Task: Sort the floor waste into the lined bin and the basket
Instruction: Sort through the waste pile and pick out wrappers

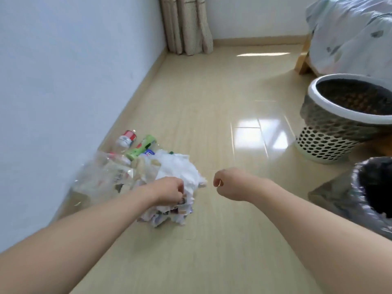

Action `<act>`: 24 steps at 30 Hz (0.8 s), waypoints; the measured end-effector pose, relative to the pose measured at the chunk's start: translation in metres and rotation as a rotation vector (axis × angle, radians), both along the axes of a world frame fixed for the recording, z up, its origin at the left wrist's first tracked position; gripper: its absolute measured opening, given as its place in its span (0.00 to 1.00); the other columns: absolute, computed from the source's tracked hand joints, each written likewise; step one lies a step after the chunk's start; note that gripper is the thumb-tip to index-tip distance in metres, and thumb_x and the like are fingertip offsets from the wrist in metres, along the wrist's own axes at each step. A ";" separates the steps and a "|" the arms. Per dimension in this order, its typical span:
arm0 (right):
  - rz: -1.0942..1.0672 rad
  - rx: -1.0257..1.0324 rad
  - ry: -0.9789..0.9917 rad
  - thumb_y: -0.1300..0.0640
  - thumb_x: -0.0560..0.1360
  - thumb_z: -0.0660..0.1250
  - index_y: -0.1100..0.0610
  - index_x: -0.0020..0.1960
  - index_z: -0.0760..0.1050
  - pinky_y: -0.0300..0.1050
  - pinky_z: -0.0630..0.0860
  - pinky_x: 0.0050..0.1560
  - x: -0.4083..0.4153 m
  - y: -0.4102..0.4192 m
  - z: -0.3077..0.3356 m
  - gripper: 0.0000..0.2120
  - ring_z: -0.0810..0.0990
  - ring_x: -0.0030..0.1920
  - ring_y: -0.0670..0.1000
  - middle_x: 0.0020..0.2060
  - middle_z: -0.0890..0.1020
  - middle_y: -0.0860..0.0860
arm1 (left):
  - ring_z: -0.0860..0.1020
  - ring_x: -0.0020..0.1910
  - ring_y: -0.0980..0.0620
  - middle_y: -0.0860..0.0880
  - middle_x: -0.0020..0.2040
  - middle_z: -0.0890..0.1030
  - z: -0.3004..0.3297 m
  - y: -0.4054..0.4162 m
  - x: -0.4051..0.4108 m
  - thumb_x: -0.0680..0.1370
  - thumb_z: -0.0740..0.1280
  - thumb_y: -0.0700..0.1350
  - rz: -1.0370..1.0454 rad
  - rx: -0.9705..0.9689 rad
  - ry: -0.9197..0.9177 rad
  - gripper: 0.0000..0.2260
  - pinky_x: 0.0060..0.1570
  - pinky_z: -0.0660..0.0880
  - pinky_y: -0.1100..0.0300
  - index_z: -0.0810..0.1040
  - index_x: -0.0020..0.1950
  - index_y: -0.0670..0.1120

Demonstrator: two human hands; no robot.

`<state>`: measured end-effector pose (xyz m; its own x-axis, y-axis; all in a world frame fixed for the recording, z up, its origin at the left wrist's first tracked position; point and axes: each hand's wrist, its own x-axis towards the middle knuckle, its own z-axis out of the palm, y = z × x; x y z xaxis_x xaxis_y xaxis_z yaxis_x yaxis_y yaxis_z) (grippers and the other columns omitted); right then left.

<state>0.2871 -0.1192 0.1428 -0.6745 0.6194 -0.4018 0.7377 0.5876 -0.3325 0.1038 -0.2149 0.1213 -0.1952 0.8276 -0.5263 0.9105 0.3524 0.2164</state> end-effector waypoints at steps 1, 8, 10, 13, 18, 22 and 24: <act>0.038 -0.034 0.007 0.59 0.76 0.58 0.54 0.58 0.76 0.44 0.74 0.53 -0.033 -0.020 -0.011 0.14 0.77 0.55 0.54 0.56 0.78 0.51 | 0.78 0.52 0.46 0.45 0.55 0.81 -0.014 -0.026 -0.028 0.76 0.60 0.43 0.015 -0.063 0.024 0.11 0.50 0.75 0.57 0.79 0.54 0.44; 0.127 -0.057 -0.054 0.62 0.76 0.57 0.55 0.49 0.71 0.45 0.68 0.38 -0.145 -0.126 -0.093 0.06 0.76 0.51 0.58 0.46 0.78 0.54 | 0.75 0.61 0.42 0.43 0.63 0.76 -0.113 -0.156 -0.137 0.78 0.57 0.44 0.239 -0.219 0.083 0.15 0.58 0.73 0.53 0.70 0.64 0.44; 0.059 -0.040 -0.070 0.62 0.75 0.57 0.58 0.57 0.69 0.45 0.67 0.41 -0.150 -0.138 -0.112 0.11 0.77 0.54 0.58 0.53 0.78 0.55 | 0.74 0.64 0.43 0.44 0.66 0.74 -0.137 -0.160 -0.141 0.78 0.59 0.48 0.312 -0.150 0.032 0.20 0.60 0.73 0.51 0.66 0.70 0.47; -0.009 -0.041 -0.089 0.62 0.75 0.56 0.57 0.52 0.67 0.44 0.63 0.41 -0.155 -0.143 -0.133 0.07 0.74 0.48 0.57 0.53 0.77 0.55 | 0.74 0.62 0.44 0.46 0.64 0.75 -0.160 -0.144 -0.132 0.78 0.61 0.54 0.383 0.023 -0.069 0.20 0.55 0.74 0.54 0.67 0.68 0.49; -0.140 -0.020 -0.055 0.56 0.78 0.57 0.56 0.47 0.69 0.45 0.64 0.40 -0.162 -0.141 -0.147 0.05 0.74 0.46 0.56 0.50 0.79 0.54 | 0.78 0.54 0.41 0.46 0.55 0.77 -0.179 -0.118 -0.117 0.78 0.60 0.56 0.457 0.247 -0.103 0.15 0.45 0.74 0.53 0.69 0.58 0.48; -0.209 -0.033 -0.027 0.50 0.77 0.59 0.58 0.53 0.72 0.46 0.70 0.45 -0.176 -0.150 -0.162 0.12 0.78 0.51 0.56 0.50 0.79 0.53 | 0.77 0.53 0.39 0.44 0.53 0.77 -0.184 -0.120 -0.121 0.80 0.56 0.50 0.423 0.281 -0.045 0.10 0.39 0.67 0.55 0.69 0.57 0.47; -0.251 -0.043 -0.037 0.49 0.77 0.59 0.58 0.53 0.72 0.46 0.70 0.44 -0.183 -0.152 -0.168 0.13 0.78 0.52 0.55 0.51 0.79 0.53 | 0.77 0.53 0.39 0.44 0.54 0.78 -0.184 -0.126 -0.125 0.81 0.55 0.48 0.411 0.257 -0.032 0.09 0.40 0.67 0.55 0.69 0.55 0.46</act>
<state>0.1041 -0.2714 -0.0252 -0.4858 0.7473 -0.4534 0.8710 0.3700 -0.3232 -0.0210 -0.3414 -0.0629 -0.5203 0.7891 -0.3265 0.6981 0.6133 0.3695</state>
